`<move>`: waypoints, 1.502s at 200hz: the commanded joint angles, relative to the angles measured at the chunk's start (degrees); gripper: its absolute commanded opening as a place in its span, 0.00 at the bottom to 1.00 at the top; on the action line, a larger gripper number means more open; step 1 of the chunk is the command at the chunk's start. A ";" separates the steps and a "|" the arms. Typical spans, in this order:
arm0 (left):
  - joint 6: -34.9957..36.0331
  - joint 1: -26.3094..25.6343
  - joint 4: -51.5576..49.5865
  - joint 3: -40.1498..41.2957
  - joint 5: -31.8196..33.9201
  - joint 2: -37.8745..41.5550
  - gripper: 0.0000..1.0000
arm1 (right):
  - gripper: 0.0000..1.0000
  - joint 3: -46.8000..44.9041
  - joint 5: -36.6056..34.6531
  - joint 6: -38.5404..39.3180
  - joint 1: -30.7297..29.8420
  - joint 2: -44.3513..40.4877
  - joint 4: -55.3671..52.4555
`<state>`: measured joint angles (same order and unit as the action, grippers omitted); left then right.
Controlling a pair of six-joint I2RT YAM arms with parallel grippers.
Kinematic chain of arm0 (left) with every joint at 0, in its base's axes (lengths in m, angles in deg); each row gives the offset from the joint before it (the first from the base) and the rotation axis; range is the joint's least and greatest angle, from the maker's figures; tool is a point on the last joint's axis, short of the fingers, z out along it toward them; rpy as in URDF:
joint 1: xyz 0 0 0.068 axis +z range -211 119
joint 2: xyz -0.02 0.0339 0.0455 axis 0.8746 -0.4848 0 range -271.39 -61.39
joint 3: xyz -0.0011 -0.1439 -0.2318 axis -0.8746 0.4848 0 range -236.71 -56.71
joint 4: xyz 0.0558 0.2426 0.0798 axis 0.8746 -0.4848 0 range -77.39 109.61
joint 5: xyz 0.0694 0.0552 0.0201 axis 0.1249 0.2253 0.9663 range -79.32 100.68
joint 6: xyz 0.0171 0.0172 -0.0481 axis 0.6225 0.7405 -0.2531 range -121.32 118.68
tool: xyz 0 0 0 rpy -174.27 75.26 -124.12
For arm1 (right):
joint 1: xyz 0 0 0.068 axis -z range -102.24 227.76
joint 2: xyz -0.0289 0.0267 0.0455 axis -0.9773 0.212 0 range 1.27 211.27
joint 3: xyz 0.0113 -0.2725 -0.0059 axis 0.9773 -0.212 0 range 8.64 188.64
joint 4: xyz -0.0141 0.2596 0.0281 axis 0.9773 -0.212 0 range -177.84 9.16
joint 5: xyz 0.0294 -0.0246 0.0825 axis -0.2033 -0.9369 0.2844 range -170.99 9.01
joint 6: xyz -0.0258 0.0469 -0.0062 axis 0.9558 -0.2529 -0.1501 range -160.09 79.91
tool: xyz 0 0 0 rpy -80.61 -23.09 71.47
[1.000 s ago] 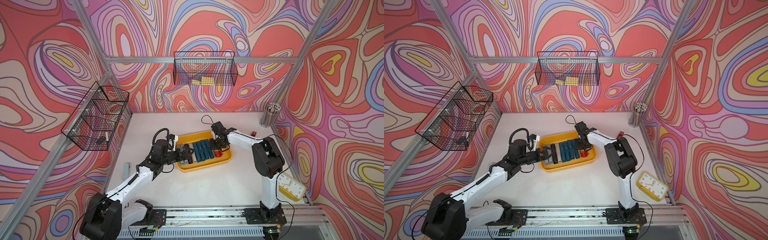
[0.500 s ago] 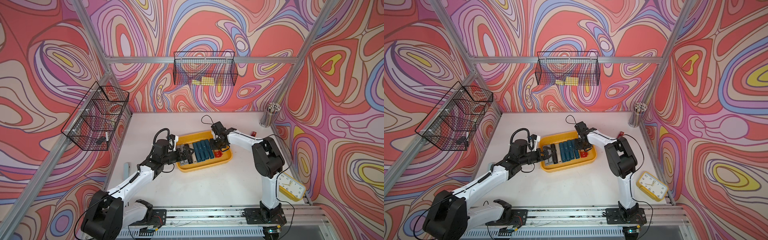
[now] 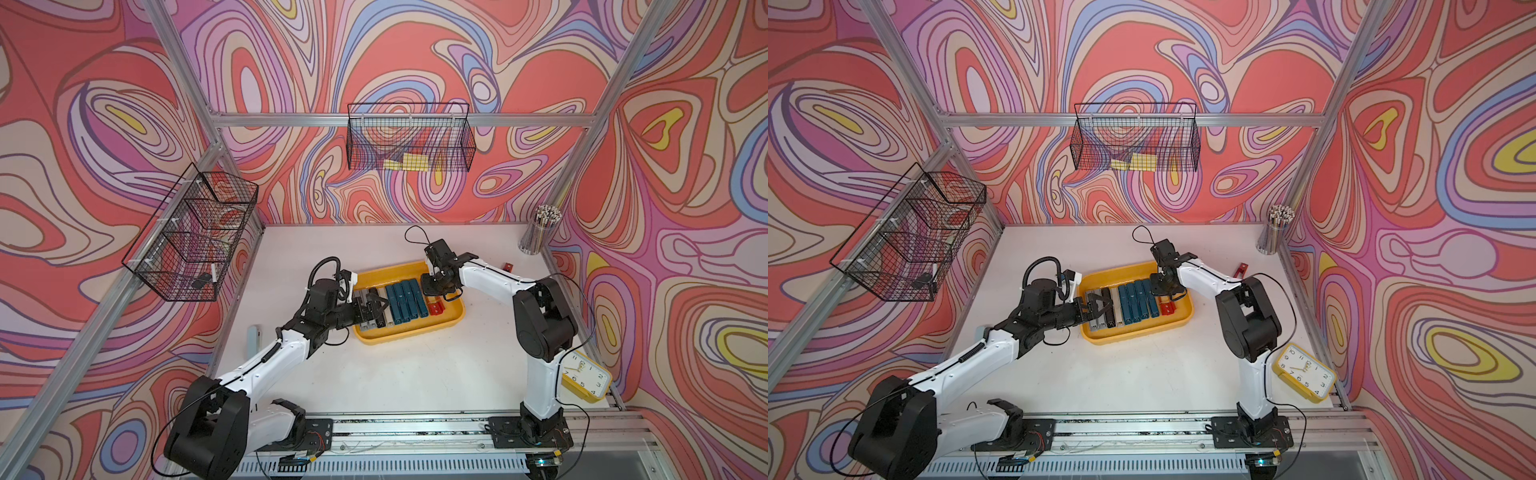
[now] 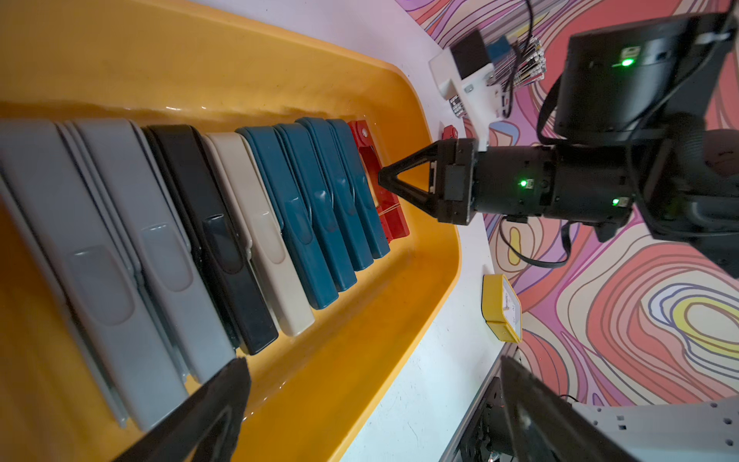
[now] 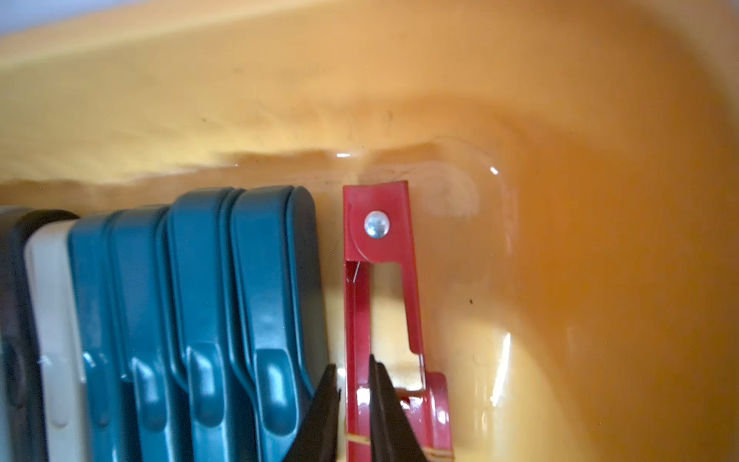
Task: Put the pruning pliers into the storage box
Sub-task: Place the pruning pliers in the storage box.
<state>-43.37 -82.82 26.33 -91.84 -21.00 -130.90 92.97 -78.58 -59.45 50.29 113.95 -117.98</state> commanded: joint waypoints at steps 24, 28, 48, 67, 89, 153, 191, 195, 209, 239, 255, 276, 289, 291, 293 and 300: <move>0.18 -0.32 0.77 -0.48 0.14 -0.39 0.99 | 0.10 2.51 -5.65 2.00 -0.37 -2.16 -1.77; 0.20 -0.31 0.68 -0.46 0.20 -0.29 0.99 | 0.07 2.86 -6.08 2.24 -0.36 -1.76 -1.94; 0.58 -0.31 -0.44 -0.61 0.69 0.31 0.99 | 0.00 4.96 -7.40 3.09 -0.33 0.48 -2.84; 0.99 -0.32 -1.35 -0.79 1.19 0.91 0.99 | 0.00 5.66 -8.35 3.52 -0.31 2.09 -2.60; 1.08 -0.28 -1.54 -0.77 1.14 1.00 0.99 | 0.00 5.88 -9.34 3.97 -0.18 3.50 -2.41; 0.82 -0.30 -1.10 -0.74 1.01 0.70 0.99 | 0.00 5.00 -10.47 4.64 0.72 5.44 -1.26; 0.82 -0.28 -1.10 -0.77 1.01 0.56 0.99 | 0.00 4.53 -12.73 5.02 0.96 6.13 -1.53; 0.82 -0.31 -1.10 -0.82 1.01 0.52 0.99 | 0.00 4.46 -12.85 4.98 0.99 6.17 -1.44; 0.73 -0.32 -1.01 -0.77 1.01 0.43 0.99 | 0.00 4.13 -13.06 5.03 1.00 6.46 -1.22; 0.73 -0.30 -1.07 -0.74 1.02 0.42 0.99 | 0.00 4.41 -13.72 5.35 1.17 7.68 -1.44; 0.80 -0.29 -1.35 -0.82 1.02 0.43 0.99 | 0.00 4.65 -13.60 5.46 1.18 8.36 -1.57; 0.82 -0.27 -1.45 -0.82 1.16 0.60 0.99 | 0.00 5.11 -12.92 5.56 1.18 9.26 -1.84; 0.91 -0.32 -1.52 -0.94 1.26 0.60 0.99 | 0.00 5.17 -12.30 5.46 1.19 9.51 -1.68; 0.91 -0.32 -1.51 -0.91 1.20 0.61 0.99 | 0.00 5.19 -12.22 5.47 1.19 9.54 -1.65; 0.91 -0.28 -1.51 -0.92 1.21 0.61 0.99 | 0.00 5.26 -12.10 5.42 1.18 9.59 -1.67; 0.82 -0.32 -1.49 -0.91 1.18 0.64 0.99 | 0.00 5.38 -11.75 5.38 1.19 9.79 -1.63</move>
<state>-43.13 -82.82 25.35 -91.84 -20.34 -131.10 97.89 -91.02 -54.29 51.19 122.85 -119.36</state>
